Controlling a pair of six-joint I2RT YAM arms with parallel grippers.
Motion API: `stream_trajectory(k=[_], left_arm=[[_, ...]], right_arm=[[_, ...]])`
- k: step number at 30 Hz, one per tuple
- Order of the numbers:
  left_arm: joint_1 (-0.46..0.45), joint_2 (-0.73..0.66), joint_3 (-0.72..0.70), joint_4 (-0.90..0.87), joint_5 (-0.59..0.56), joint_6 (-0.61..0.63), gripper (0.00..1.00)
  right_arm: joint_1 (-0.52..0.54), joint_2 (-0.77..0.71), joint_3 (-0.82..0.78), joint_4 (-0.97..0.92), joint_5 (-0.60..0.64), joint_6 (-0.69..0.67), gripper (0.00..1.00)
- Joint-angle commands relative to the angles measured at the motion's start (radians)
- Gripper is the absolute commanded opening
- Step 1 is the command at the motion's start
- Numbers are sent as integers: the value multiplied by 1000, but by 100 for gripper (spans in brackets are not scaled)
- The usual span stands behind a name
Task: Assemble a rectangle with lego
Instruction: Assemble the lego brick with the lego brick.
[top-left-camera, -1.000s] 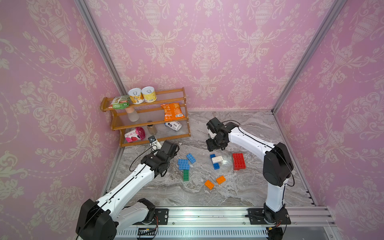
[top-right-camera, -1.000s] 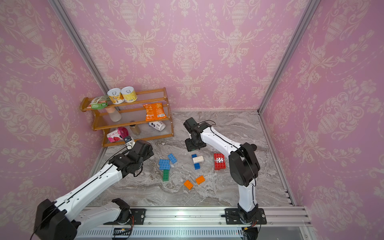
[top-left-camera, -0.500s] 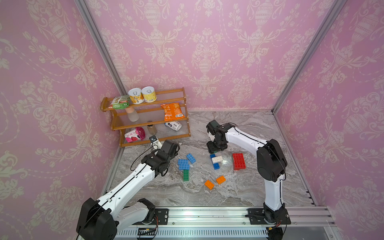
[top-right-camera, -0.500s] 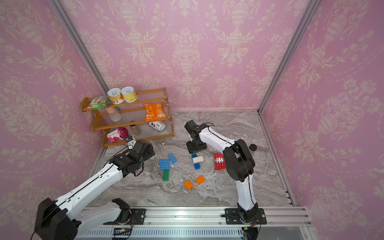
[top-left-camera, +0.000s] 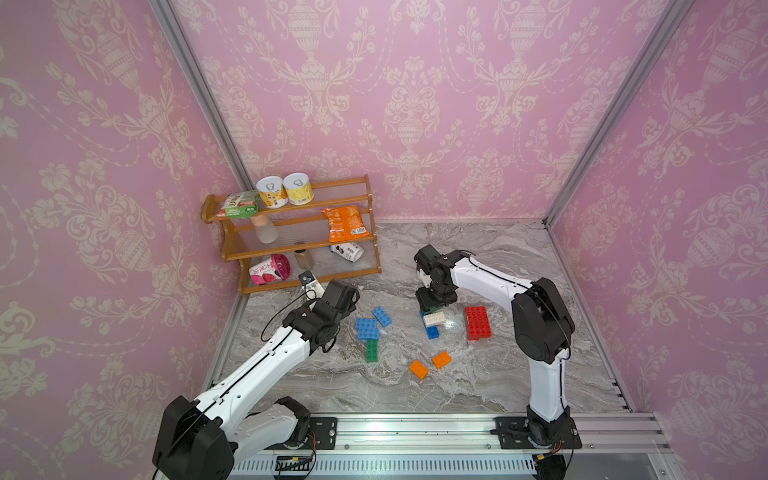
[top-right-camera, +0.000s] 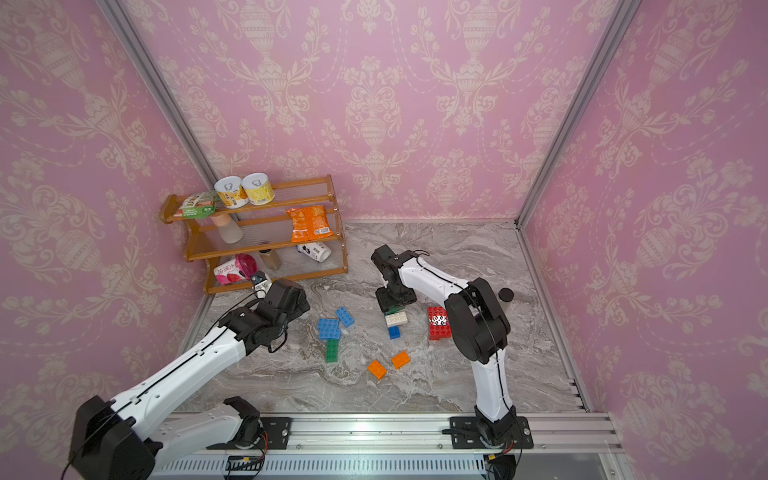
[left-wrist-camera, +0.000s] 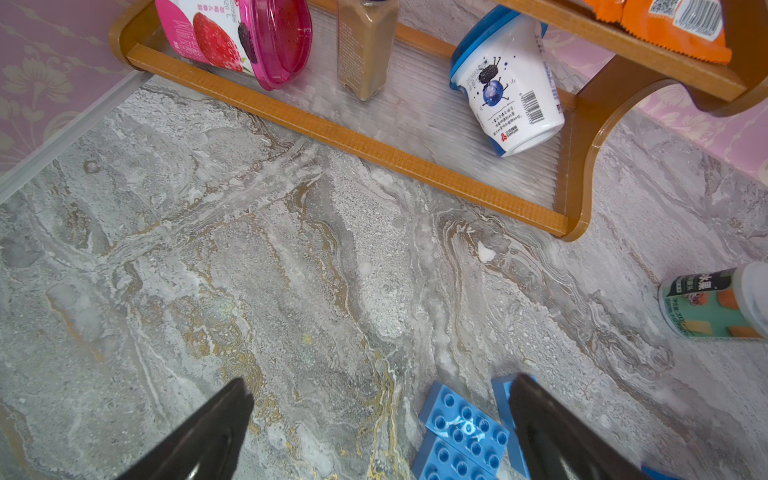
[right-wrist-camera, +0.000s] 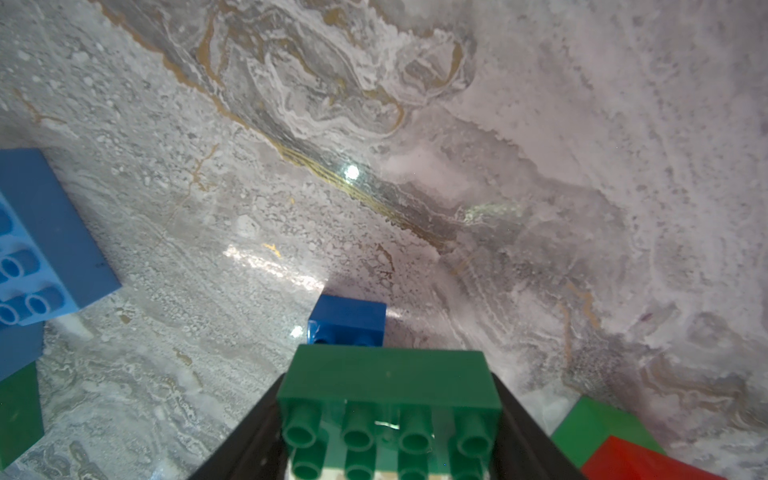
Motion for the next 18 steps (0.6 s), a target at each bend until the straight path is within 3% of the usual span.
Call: stream_trajectory(k=[1, 18], left_arm=[[9, 2, -10, 3, 17, 10, 99], [9, 16, -9, 11, 28, 12, 99]], right_arm=[[-1, 12, -21, -7, -17, 20, 50], [3, 26, -10, 7, -53, 29, 50]])
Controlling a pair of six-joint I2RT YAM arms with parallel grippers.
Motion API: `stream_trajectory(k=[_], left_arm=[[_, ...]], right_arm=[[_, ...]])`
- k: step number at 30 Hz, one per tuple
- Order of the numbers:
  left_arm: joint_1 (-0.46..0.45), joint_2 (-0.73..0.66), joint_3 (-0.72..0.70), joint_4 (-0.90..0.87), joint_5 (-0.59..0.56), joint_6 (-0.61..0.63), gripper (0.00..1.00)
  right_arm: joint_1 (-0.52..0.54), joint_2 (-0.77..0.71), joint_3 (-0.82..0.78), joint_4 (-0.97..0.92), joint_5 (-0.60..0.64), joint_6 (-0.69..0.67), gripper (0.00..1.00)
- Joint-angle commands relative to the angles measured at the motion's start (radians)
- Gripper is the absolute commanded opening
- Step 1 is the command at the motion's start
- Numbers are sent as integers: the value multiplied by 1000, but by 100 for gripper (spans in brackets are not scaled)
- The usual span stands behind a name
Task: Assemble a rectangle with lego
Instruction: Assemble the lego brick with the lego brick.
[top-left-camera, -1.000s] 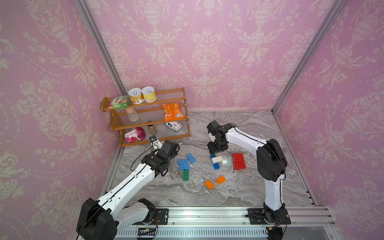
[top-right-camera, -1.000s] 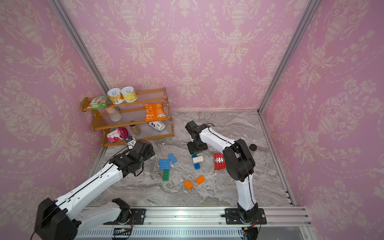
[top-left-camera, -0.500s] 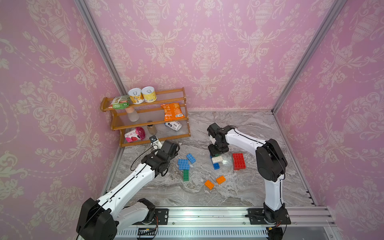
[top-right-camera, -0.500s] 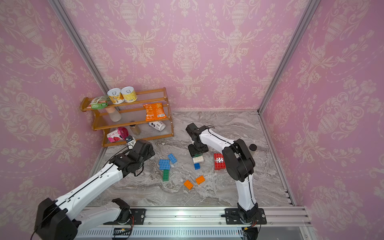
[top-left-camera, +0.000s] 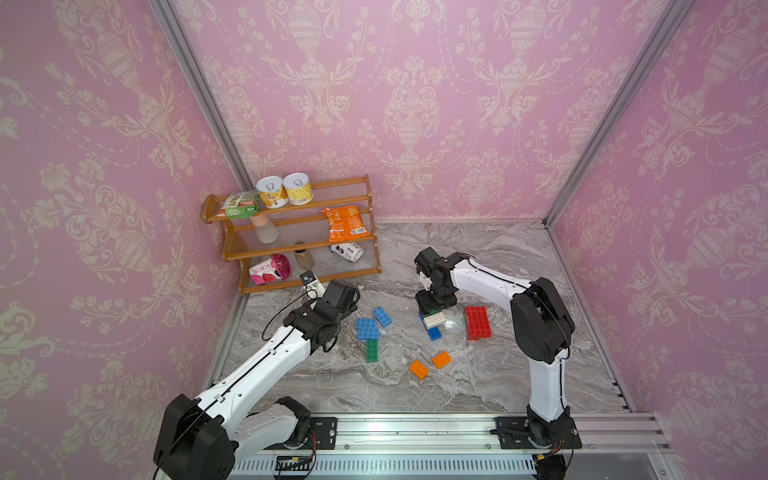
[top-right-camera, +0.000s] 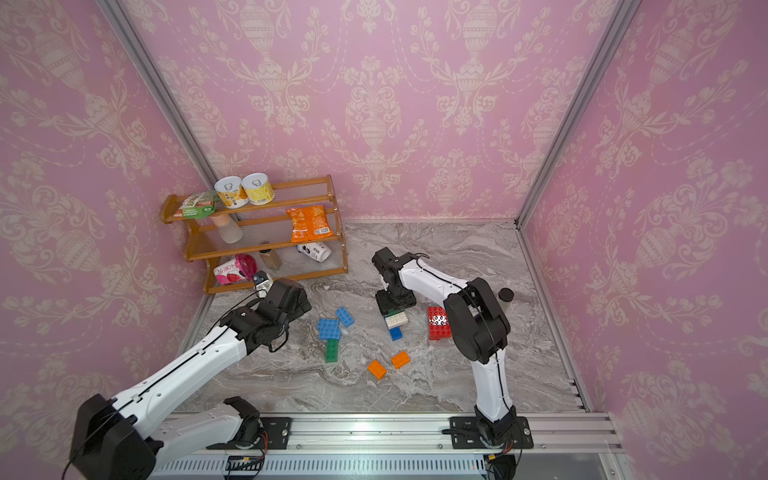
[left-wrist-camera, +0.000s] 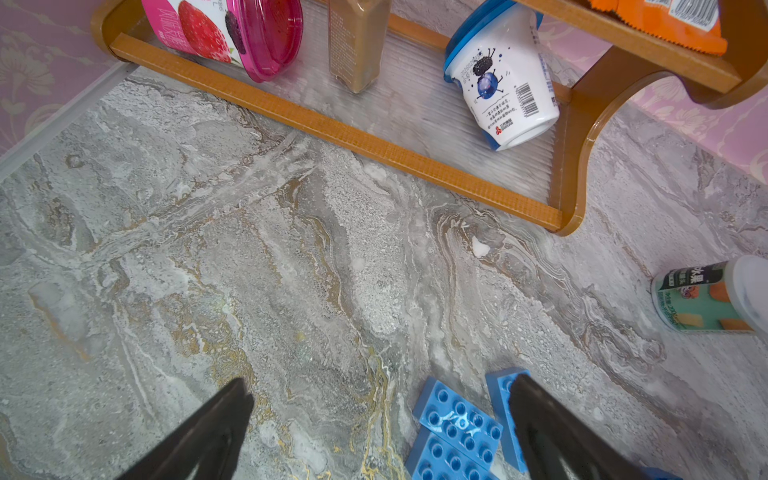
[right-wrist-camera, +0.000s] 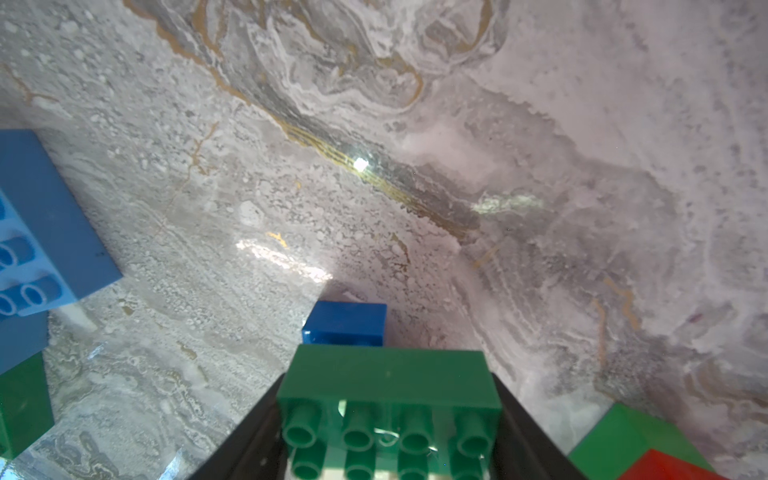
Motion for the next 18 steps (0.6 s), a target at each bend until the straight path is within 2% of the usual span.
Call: stream_trajectory(k=[1, 18], left_arm=[[9, 7, -9, 1, 9, 12, 99], [9, 33, 2, 11, 18, 17, 99]], right_arm=[[4, 27, 16, -12, -10, 18, 50], [17, 57, 35, -42, 12, 21, 50]])
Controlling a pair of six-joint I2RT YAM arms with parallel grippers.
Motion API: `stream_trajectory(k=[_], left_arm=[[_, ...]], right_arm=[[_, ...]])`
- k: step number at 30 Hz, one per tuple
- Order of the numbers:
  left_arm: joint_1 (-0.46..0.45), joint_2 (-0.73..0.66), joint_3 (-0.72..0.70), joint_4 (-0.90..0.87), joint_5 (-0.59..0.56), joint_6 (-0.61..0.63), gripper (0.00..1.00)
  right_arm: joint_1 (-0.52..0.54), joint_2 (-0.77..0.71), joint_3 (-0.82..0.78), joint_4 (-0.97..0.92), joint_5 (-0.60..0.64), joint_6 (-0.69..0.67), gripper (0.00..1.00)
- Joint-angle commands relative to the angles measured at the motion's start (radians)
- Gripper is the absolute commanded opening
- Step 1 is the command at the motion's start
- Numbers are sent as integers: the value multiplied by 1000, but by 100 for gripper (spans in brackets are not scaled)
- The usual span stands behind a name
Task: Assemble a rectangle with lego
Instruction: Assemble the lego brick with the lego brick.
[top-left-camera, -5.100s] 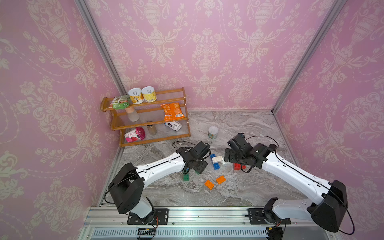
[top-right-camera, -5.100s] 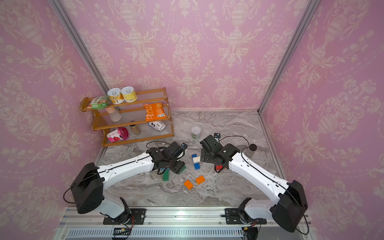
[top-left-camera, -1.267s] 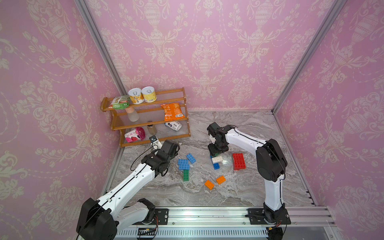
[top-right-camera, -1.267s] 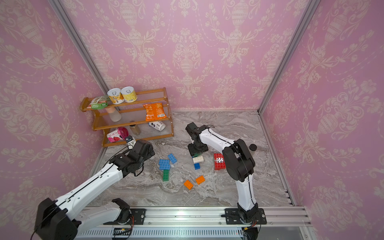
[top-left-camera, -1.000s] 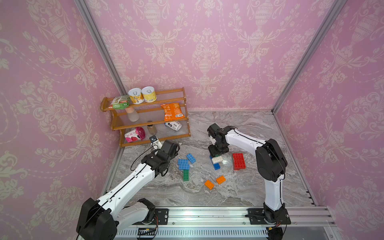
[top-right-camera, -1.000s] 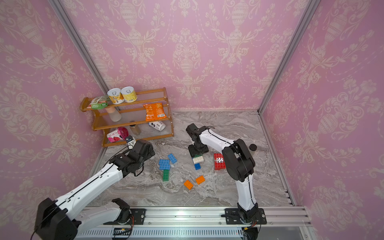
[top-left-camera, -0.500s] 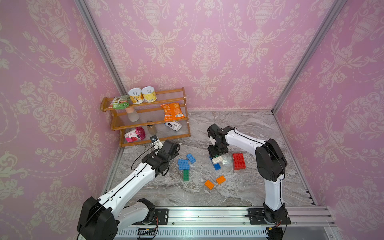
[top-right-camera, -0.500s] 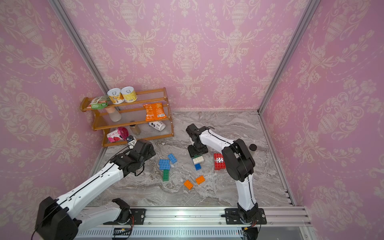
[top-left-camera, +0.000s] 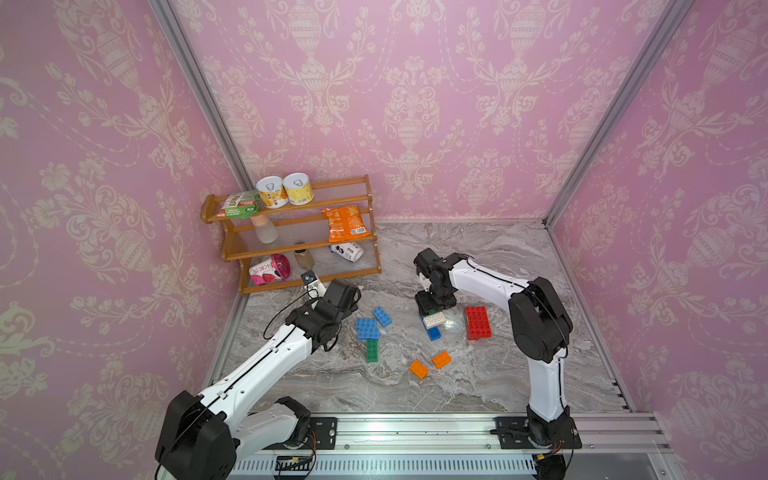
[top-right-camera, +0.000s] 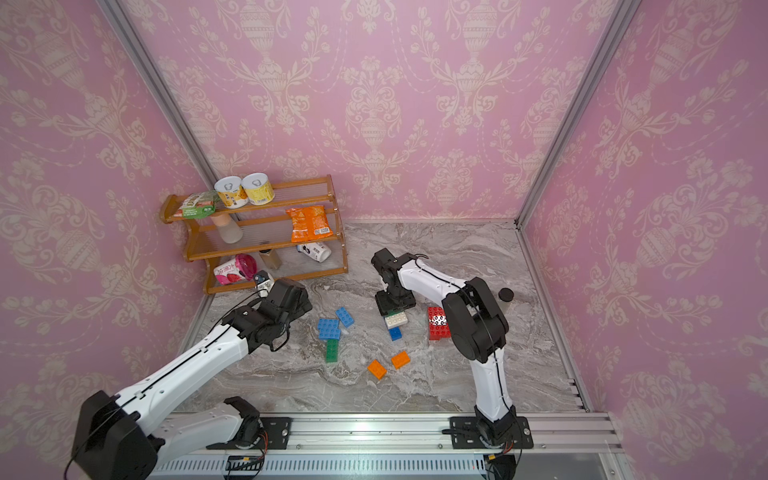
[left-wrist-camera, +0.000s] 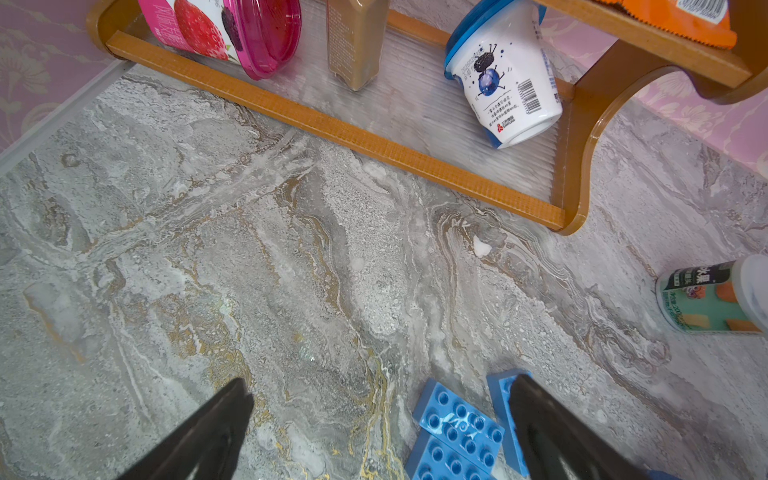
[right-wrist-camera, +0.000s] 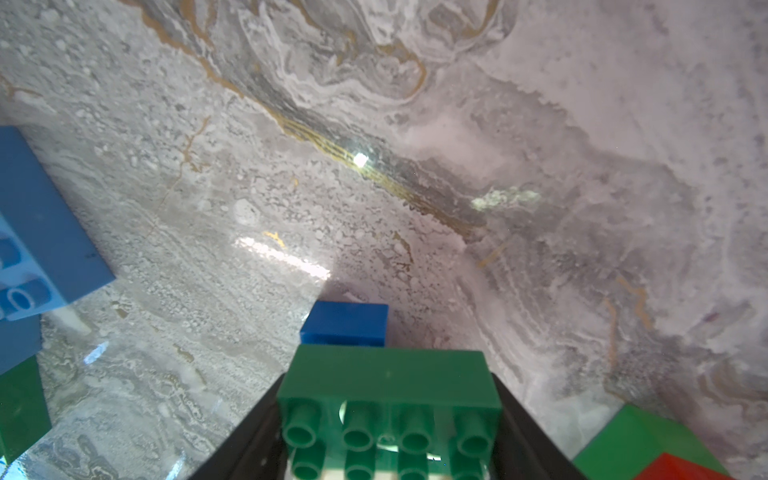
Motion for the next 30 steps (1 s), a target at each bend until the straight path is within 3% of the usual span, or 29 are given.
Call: stream_trajectory(k=[1, 18, 30], left_arm=[[9, 12, 3, 0, 18, 17, 99], [9, 13, 0, 3, 20, 16, 99], [9, -1, -4, -4, 9, 17, 99]], right_arm=[[13, 41, 28, -30, 13, 9, 50], [21, 77, 94, -84, 34, 31, 49], [20, 123, 56, -88, 45, 76, 45]])
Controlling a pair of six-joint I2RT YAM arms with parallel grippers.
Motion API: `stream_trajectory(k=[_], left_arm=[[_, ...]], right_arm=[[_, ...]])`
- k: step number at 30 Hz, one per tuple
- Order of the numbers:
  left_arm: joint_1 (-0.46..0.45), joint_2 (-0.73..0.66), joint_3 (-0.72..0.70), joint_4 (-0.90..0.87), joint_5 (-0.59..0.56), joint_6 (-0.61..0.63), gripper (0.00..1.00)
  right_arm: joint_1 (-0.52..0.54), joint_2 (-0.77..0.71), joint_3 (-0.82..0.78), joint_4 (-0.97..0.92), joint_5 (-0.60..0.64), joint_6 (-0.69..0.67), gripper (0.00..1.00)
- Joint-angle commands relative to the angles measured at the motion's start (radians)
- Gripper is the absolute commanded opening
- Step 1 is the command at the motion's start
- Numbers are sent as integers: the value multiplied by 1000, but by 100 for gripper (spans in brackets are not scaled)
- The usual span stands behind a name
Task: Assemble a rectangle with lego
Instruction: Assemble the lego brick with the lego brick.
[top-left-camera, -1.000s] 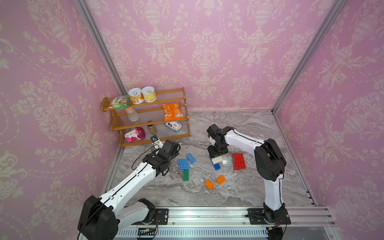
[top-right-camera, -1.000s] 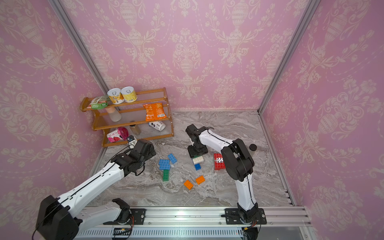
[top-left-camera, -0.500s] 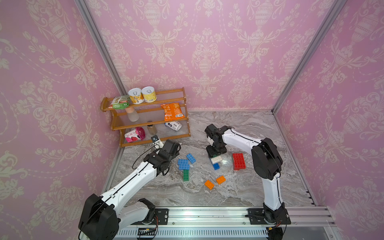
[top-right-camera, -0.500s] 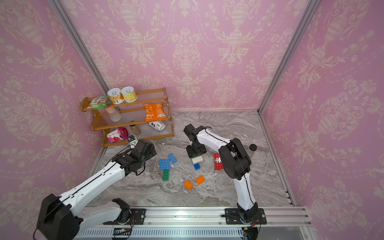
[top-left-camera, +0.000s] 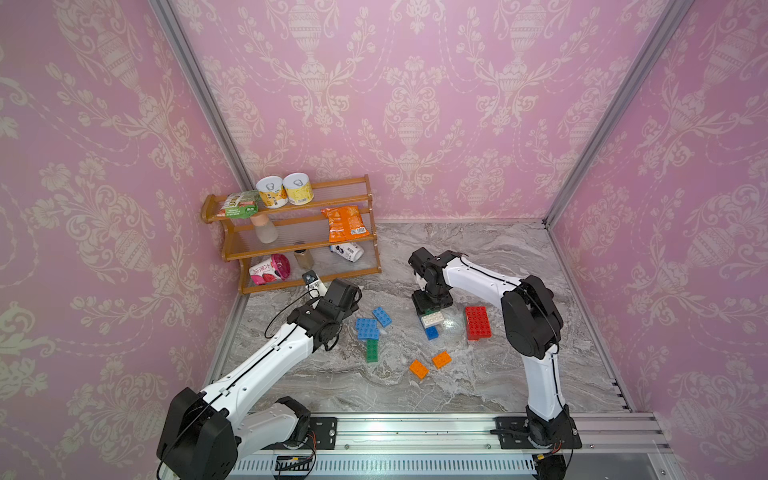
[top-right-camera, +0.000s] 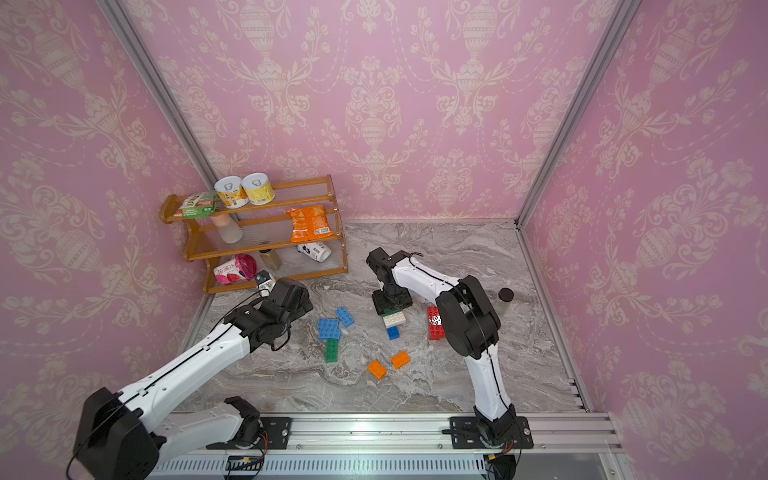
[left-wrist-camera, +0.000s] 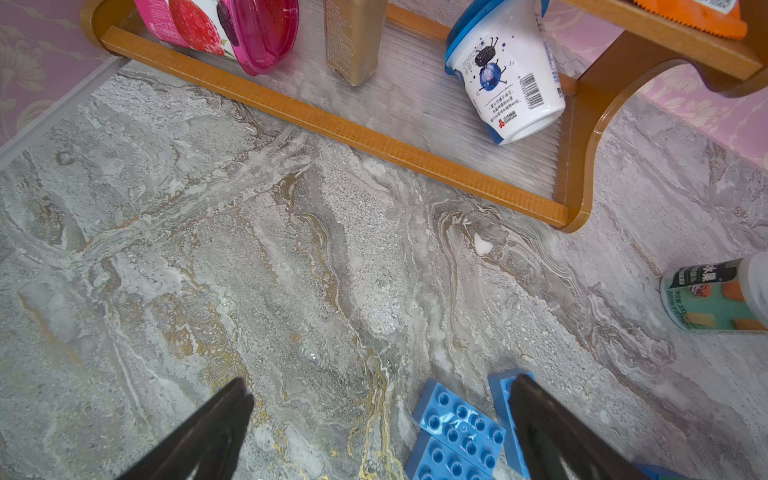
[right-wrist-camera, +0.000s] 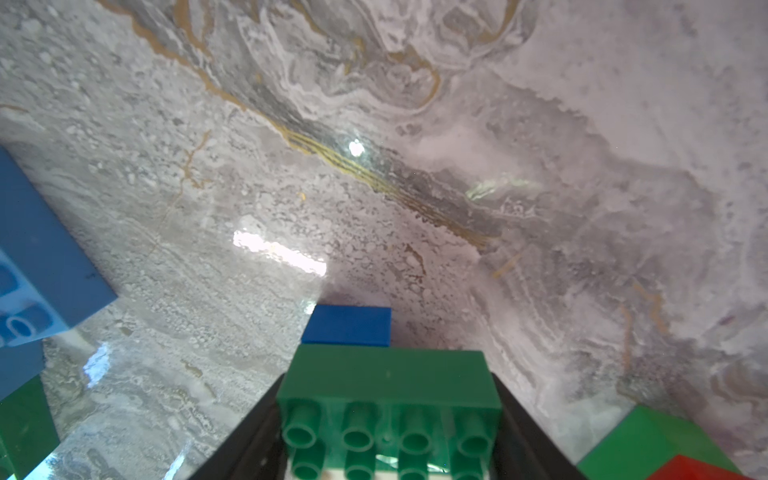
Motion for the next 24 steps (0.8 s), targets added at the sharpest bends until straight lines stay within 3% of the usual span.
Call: stream_trajectory(k=[1, 7, 14, 24], left_arm=[[9, -7, -3, -8, 6, 18, 99], [9, -7, -4, -7, 1, 21, 99], [9, 4, -3, 2, 3, 28, 99], [9, 38, 17, 20, 26, 58, 99]], right_arm=[[5, 72, -26, -30, 33, 47, 45], [5, 101, -57, -31, 56, 112, 34], [3, 92, -118, 8, 80, 228, 33], [3, -15, -171, 76, 34, 292, 54]])
